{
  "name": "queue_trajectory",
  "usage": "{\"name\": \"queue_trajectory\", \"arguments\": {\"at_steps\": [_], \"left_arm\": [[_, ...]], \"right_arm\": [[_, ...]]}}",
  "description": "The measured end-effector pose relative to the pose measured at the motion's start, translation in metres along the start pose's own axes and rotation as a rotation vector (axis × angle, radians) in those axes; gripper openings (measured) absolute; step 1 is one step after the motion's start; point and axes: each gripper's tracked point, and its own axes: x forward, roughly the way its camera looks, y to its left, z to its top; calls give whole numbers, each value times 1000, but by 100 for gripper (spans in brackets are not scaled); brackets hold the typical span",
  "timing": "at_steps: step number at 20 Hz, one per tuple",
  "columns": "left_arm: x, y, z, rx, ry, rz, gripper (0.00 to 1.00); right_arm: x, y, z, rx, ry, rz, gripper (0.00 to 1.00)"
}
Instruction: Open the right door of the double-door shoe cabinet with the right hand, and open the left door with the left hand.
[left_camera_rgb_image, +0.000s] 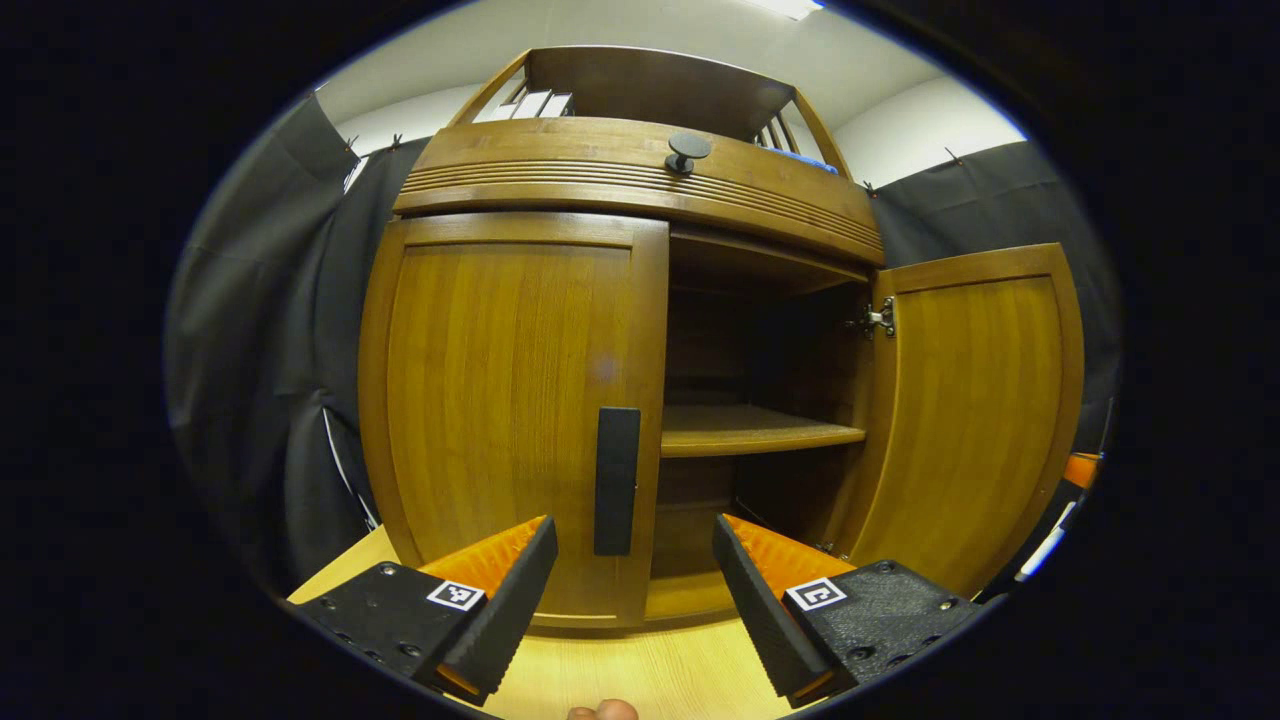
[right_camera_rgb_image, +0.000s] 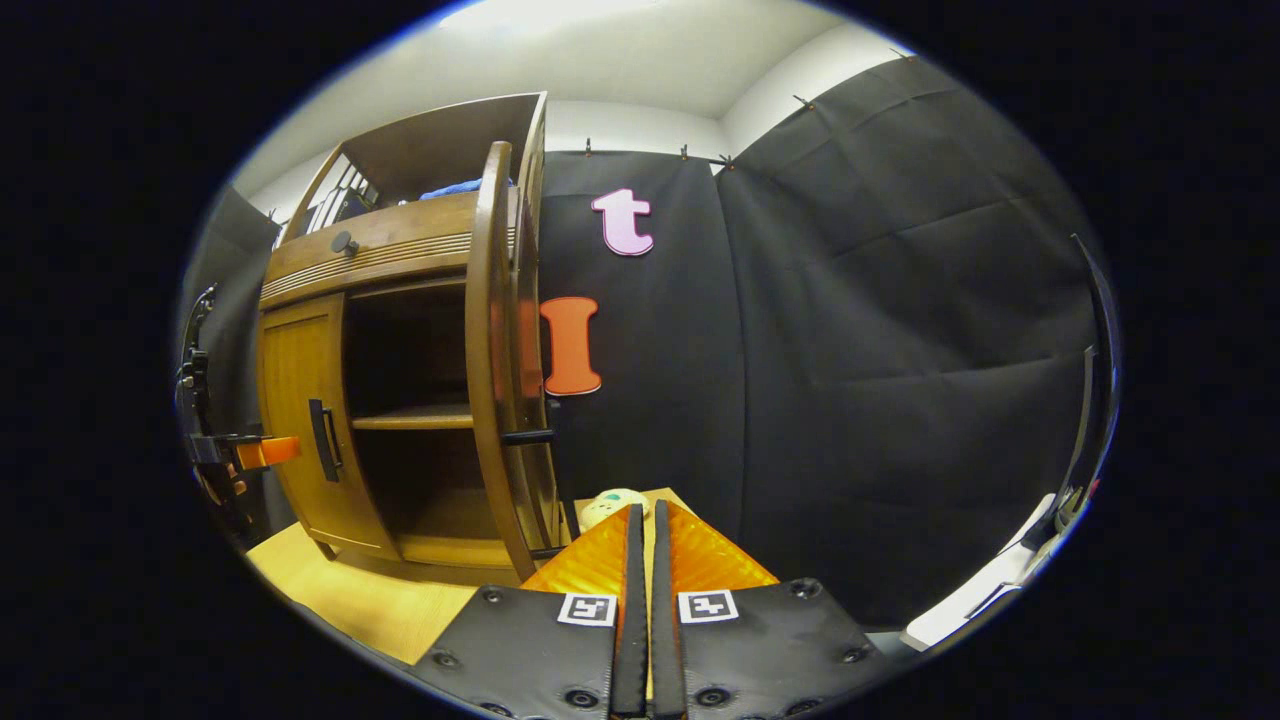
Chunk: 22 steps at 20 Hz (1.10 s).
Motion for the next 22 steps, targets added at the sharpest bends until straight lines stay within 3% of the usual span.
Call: {"name": "queue_trajectory", "arguments": {"at_steps": [3,4,7,10,11,18,20,21,22], "left_arm": [[25,11,-3,21,4,45,95],[33,15,-4,22,3,59,92],[53,18,-9,24,4,55,92],[69,20,-18,5,28,50,92],[72,20,-18,-4,30,48,92],[87,28,-22,-12,26,66,92],[89,27,-21,-5,23,60,92],[90,26,-20,-2,19,56,91],[89,26,-18,2,15,57,84]], "right_arm": [[4,-14,1,3,2,-32,9],[5,-19,2,6,3,-42,16],[7,-28,1,18,6,-56,22],[15,-32,-2,21,19,-65,19],[17,-34,-3,23,22,-70,31],[28,-39,-8,22,29,-83,75],[28,-38,-7,33,23,-77,100],[30,-39,-5,38,18,-79,88],[30,-40,-4,43,14,-81,94]]}}
